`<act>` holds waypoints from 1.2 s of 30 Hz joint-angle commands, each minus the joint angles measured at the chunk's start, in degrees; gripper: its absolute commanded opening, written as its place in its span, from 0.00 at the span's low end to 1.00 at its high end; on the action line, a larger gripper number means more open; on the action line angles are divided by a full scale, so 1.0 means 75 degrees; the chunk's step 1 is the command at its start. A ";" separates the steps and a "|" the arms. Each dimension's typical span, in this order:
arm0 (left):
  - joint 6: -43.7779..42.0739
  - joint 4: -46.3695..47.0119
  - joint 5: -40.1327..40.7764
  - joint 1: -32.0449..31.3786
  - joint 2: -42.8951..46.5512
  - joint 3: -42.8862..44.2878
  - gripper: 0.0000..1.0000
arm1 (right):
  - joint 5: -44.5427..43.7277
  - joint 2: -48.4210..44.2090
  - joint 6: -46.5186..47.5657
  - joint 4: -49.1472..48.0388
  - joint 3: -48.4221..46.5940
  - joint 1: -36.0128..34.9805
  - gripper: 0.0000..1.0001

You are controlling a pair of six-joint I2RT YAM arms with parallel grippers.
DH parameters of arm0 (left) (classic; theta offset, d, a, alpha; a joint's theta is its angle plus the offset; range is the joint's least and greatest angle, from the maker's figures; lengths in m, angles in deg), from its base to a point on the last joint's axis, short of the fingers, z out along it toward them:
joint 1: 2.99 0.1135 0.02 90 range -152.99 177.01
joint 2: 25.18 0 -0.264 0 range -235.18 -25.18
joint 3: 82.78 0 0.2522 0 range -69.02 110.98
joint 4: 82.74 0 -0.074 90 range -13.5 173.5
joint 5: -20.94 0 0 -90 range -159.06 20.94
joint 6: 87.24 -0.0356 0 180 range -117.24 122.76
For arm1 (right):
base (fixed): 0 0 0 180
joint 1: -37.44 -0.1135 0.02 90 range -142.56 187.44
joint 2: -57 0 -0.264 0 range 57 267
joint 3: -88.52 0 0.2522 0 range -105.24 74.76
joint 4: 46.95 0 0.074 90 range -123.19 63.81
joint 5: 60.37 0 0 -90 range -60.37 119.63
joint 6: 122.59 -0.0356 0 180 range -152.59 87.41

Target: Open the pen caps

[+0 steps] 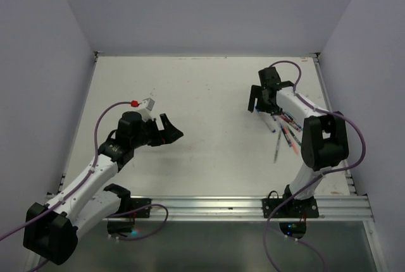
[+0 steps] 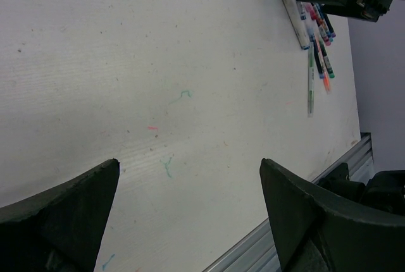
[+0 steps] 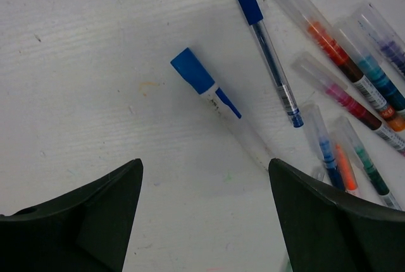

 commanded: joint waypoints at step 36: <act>-0.0316 0.0327 -0.0306 -0.0026 0.0044 0.0196 0.93 | 0.0017 0.2435 0.0639 -0.0191 -0.1857 -0.0255 0.00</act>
